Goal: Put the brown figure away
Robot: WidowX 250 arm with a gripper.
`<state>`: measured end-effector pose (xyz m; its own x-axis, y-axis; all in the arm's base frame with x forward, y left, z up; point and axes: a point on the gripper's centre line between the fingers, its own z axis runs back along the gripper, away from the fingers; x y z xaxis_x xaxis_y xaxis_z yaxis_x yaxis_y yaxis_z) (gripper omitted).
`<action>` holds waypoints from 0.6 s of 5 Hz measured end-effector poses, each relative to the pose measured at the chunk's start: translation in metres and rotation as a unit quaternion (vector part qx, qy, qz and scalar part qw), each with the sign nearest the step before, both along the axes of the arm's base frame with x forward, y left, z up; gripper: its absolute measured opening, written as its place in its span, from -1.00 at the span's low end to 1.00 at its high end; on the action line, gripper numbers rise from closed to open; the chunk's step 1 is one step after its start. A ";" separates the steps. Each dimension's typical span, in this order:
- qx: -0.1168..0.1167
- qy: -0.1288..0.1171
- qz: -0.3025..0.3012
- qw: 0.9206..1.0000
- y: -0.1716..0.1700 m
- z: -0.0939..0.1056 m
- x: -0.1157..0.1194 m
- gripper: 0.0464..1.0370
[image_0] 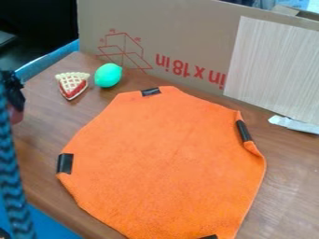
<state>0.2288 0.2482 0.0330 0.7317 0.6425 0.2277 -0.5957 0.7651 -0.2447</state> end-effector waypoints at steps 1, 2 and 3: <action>0.021 -0.003 -0.040 0.999 0.013 -0.023 -0.004 0.31; 0.036 -0.016 -0.062 0.997 0.028 -0.020 -0.002 0.40; 0.032 -0.010 -0.075 0.997 0.038 -0.016 -0.002 0.90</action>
<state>0.2269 0.2864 0.0171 0.8135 0.5100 0.2796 -0.4692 0.8595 -0.2026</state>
